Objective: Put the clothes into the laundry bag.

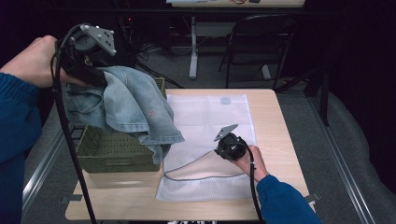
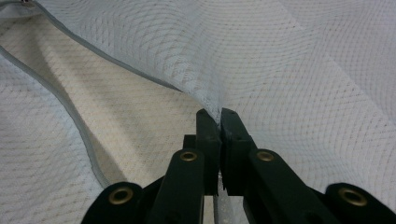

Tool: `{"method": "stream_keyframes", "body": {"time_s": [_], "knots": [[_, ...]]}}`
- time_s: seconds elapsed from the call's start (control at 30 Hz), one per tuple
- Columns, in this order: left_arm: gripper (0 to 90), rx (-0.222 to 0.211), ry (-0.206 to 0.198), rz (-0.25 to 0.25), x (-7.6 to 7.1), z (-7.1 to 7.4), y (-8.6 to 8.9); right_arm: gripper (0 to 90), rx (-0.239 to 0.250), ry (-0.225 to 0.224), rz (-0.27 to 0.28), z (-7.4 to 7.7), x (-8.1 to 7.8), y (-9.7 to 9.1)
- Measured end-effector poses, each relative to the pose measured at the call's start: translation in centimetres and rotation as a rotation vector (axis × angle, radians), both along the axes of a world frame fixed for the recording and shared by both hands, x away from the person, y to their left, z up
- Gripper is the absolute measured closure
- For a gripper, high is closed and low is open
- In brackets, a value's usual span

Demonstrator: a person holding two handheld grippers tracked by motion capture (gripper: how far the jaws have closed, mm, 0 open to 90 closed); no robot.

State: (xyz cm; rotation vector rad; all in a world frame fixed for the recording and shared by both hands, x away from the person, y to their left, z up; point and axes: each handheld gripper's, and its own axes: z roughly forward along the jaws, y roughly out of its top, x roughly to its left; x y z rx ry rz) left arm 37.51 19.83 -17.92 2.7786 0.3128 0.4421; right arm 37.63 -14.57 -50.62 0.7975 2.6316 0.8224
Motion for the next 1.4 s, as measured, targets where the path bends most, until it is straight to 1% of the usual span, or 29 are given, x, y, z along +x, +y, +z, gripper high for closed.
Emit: {"method": "stream_keyframes", "body": {"time_s": [0.03, 0.1, 0.17, 0.23, 0.27, 0.3, 0.33, 0.37, 0.4, 0.43, 0.53, 0.57, 0.6, 0.63, 0.67, 0.7, 0.77, 0.83, 0.87, 0.9, 0.93, 0.97, 1.0, 1.07, 1.13, 1.17, 1.23, 1.27, 1.4], "knots": [[71.1, -0.001, 0.009, -0.011, -0.2, -0.2, -0.5, 88.0, 0.001, 0.004, -0.007, 0.0, -0.1, 0.0], [71.1, -0.002, 0.022, -0.028, -0.4, -0.5, -1.1, 88.1, 0.004, -0.002, 0.002, 0.0, 0.1, 0.0], [71.0, 0.008, 0.035, -0.056, -0.6, -0.9, -1.9, 88.1, 0.008, -0.002, 0.002, 0.0, 0.1, 0.0], [71.0, -0.001, 0.059, -0.060, -0.9, -1.4, -2.7, 88.3, 0.012, 0.003, -0.012, 0.0, 0.1, 0.0], [71.0, 0.006, 0.060, -0.077, -0.8, -1.6, -3.0, 88.3, 0.016, 0.004, -0.013, 0.0, 0.1, 0.0], [71.0, -0.004, 0.072, -0.067, -1.0, -2.0, -3.3, 88.4, 0.018, 0.002, -0.017, 0.0, 0.1, 0.0], [71.0, 0.003, 0.073, -0.081, -1.0, -2.3, -3.6, 88.4, 0.019, 0.003, -0.018, 0.0, 0.1, 0.1], [70.9, -0.008, 0.086, -0.072, -1.1, -2.7, -3.9, 88.4, 0.021, 0.003, -0.025, 0.1, 0.0, 0.1], [70.9, -0.006, 0.094, -0.076, -1.2, -3.1, -4.3, 88.4, 0.024, 0.004, -0.027, 0.1, 0.0, 0.1], [70.9, 0.000, 0.090, -0.080, -1.2, -3.4, -4.6, 88.4, 0.029, 0.011, -0.037, 0.2, 0.0, 0.2], [70.9, -0.003, 0.108, -0.071, -1.2, -4.4, -5.6, 88.4, 0.035, 0.007, -0.041, 0.3, 0.0, 0.2], [70.9, 0.000, 0.112, -0.069, -1.3, -4.7, -5.9, 88.4, 0.040, 0.018, -0.062, 0.4, -0.1, 0.3], [70.9, -0.007, 0.110, -0.068, -1.4, -5.0, -6.3, 88.5, 0.041, 0.008, -0.054, 0.5, 0.0, 0.3], [70.9, -0.010, 0.113, -0.064, -1.5, -5.3, -6.6, 88.4, 0.047, 0.018, -0.068, 0.6, -0.1, 0.3], [70.9, -0.011, 0.120, -0.056, -1.5, -5.5, -6.9, 88.5, 0.050, 0.011, -0.066, 0.8, -0.1, 0.3], [70.9, -0.013, 0.113, -0.051, -1.7, -5.8, -7.2, 88.5, 0.055, 0.013, -0.074, 1.0, -0.1, 0.3], [70.9, -0.016, 0.128, -0.042, -1.7, -6.3, -7.6, 88.5, 0.073, 0.016, -0.094, 1.5, -0.2, 0.3], [70.9, -0.036, 0.124, -0.017, -1.8, -6.8, -8.0, 88.6, 0.081, 0.018, -0.098, 1.9, -0.2, 0.3], [70.9, -0.033, 0.126, -0.023, -1.8, -7.1, -8.2, 88.6, 0.085, 0.016, -0.103, 2.1, -0.3, 0.4], [70.9, -0.051, 0.130, -0.001, -1.9, -7.5, -8.4, 88.6, 0.088, 0.020, -0.115, 2.3, -0.4, 0.4], [70.9, -0.054, 0.133, 0.010, -2.0, -7.9, -8.7, 88.6, 0.092, 0.026, -0.122, 2.5, -0.4, 0.4], [70.9, -0.054, 0.131, 0.006, -2.0, -8.1, -8.9, 88.7, 0.097, 0.027, -0.132, 2.8, -0.5, 0.5], [70.9, -0.058, 0.137, 0.030, -2.2, -8.6, -9.1, 88.6, 0.097, 0.025, -0.133, 2.9, -0.5, 0.5], [70.9, -0.049, 0.145, 0.052, -2.4, -9.5, -9.7, 88.6, 0.111, 0.028, -0.148, 3.4, -0.7, 0.7], [70.9, -0.040, 0.139, 0.073, -2.6, -10.4, -10.2, 88.6, 0.120, 0.028, -0.152, 3.8, -0.9, 0.8], [70.9, -0.038, 0.147, 0.077, -2.6, -10.8, -10.4, 88.6, 0.124, 0.031, -0.161, 3.9, -0.9, 1.0], [70.9, -0.028, 0.137, 0.100, -2.6, -11.7, -10.7, 88.6, 0.128, 0.030, -0.168, 4.0, -1.0, 1.1], [70.9, -0.024, 0.141, 0.108, -2.4, -12.1, -10.8, 88.6, 0.135, 0.034, -0.171, 4.0, -1.1, 1.1], [70.9, -0.031, 0.124, 0.160, -1.6, -13.3, -10.6, 88.6, 0.177, 0.050, -0.197, 4.3, -1.1, 1.0]]}}
